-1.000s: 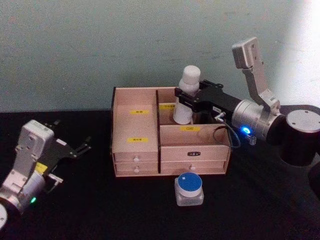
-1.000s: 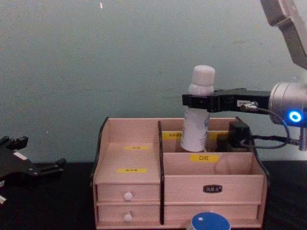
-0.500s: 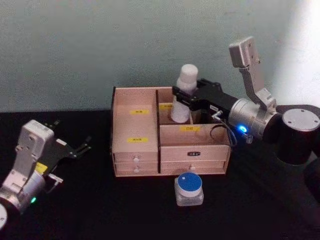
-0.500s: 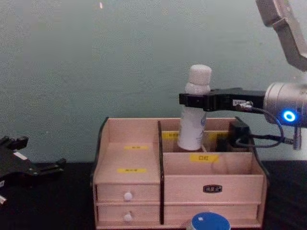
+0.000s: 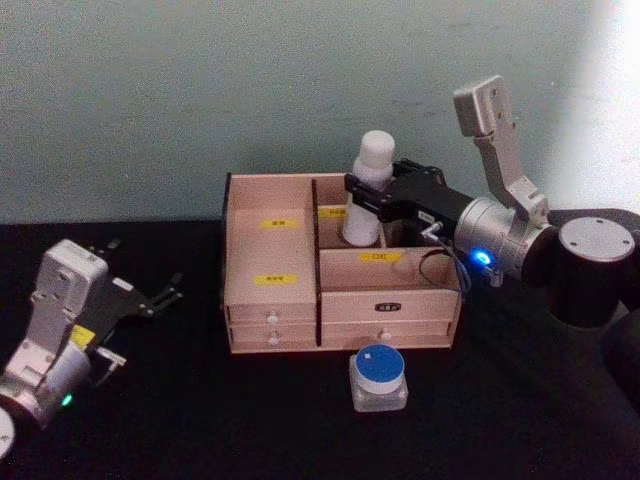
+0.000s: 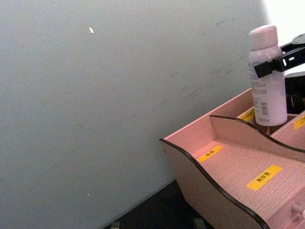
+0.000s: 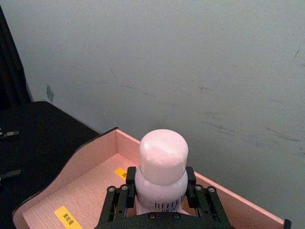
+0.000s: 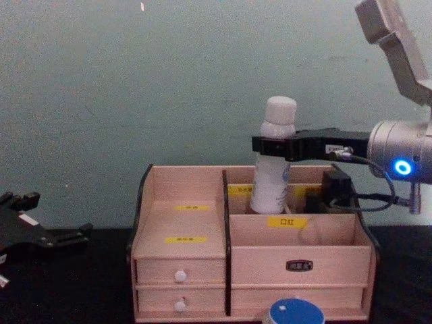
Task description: Pick up the facial cleanser and watermelon frost from the table and place them into the tiered storage box.
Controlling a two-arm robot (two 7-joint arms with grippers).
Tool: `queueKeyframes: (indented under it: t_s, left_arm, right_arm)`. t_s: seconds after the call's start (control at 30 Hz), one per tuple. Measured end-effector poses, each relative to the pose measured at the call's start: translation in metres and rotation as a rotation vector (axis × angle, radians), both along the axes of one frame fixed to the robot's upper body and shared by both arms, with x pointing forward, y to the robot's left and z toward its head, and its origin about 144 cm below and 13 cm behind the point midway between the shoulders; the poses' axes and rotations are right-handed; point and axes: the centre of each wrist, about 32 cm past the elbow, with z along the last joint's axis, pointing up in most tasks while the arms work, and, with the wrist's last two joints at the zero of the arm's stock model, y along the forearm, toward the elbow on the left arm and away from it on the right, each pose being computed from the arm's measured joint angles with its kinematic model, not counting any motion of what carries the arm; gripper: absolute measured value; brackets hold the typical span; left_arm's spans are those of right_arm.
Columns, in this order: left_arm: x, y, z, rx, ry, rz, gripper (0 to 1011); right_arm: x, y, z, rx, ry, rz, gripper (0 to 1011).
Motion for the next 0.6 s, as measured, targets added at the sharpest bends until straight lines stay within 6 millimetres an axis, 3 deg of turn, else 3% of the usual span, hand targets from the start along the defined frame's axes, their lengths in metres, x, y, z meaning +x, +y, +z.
queueKeyframes:
  t_s: [0.6]
  left_arm:
    - [0.0,0.0,0.0,0.0,0.0,0.0,1001]
  right_arm:
    - [0.002,0.001,-0.014,-0.018,0.04,-0.003,591]
